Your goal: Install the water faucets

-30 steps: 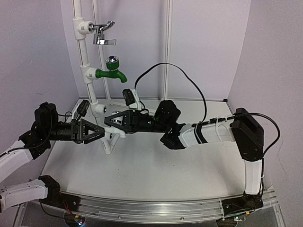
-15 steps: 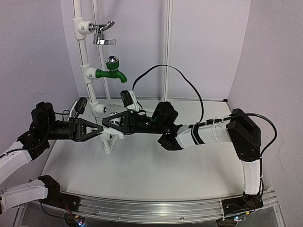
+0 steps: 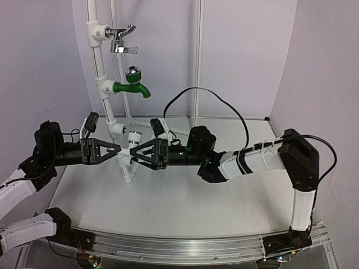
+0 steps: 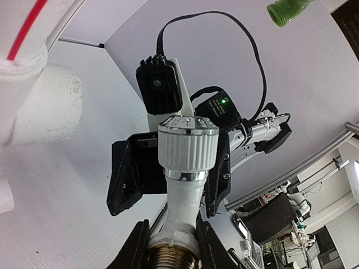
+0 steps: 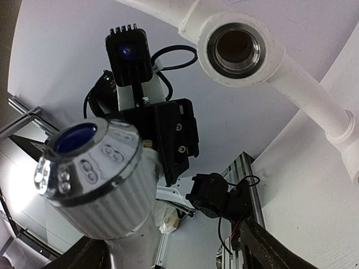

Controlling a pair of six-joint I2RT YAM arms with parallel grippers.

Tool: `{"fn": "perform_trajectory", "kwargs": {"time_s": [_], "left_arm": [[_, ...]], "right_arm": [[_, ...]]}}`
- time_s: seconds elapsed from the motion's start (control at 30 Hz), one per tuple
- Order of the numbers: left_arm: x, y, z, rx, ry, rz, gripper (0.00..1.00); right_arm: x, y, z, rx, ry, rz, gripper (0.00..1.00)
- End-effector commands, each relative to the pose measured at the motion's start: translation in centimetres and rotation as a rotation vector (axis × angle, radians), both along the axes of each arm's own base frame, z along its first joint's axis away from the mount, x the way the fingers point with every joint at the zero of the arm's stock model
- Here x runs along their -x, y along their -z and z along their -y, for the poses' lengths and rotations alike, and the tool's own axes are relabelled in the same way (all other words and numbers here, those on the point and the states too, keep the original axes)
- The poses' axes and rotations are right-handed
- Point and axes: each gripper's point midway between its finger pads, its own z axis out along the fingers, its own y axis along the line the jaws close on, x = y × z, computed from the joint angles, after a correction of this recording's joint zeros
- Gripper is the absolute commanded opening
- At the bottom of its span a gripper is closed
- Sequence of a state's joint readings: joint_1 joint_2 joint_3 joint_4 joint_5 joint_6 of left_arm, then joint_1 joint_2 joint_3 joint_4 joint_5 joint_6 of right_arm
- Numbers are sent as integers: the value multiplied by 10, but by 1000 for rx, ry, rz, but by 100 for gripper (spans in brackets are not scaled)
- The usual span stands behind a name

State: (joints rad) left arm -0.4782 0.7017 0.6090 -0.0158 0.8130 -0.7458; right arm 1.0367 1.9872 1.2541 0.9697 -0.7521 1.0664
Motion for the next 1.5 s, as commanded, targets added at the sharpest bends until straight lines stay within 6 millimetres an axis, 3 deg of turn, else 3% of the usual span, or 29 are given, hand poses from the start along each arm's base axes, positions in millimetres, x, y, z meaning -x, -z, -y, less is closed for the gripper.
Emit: {"fn": "perform_trajectory", "kwargs": {"time_s": [0.0,0.3,0.63,0.73,0.77,0.8,0.87,0.93,0.97,1.07,1.17,1.33,1.47], "left_arm": [[-2,-27,0,36,-5,111,0],[-2,-23,2,35,6,86,0],[-1,-21,3,31,21,76,0],[-1,-18,4,30,24,66,0],[-1,-18,4,31,25,58,1],[-2,-18,4,31,16,48,8],[-7,-14,2,14,-14,9,42],[-15,-9,-2,-31,-66,-38,68],[-21,-10,-6,-58,-115,-49,72],[-36,-6,-23,-161,-258,-83,76],[-46,-22,-39,-187,-373,-61,76],[-61,-38,-59,-205,-524,-27,74],[-78,-50,-59,-267,-554,48,90]], "right_arm": [[7,-47,15,-126,0,76,71],[5,-58,6,-191,-29,92,45],[2,-57,-2,-206,-14,104,27],[1,-59,0,-215,10,148,3],[1,-61,3,-218,25,170,0],[2,-59,6,-213,45,202,0],[0,-40,13,-131,93,265,0],[-2,-19,22,-15,148,418,0],[-5,-10,28,51,185,499,0],[-13,11,48,241,236,825,0],[-25,24,66,367,276,1138,0],[-49,30,84,550,276,1506,0],[-62,29,91,638,244,1670,0]]}}
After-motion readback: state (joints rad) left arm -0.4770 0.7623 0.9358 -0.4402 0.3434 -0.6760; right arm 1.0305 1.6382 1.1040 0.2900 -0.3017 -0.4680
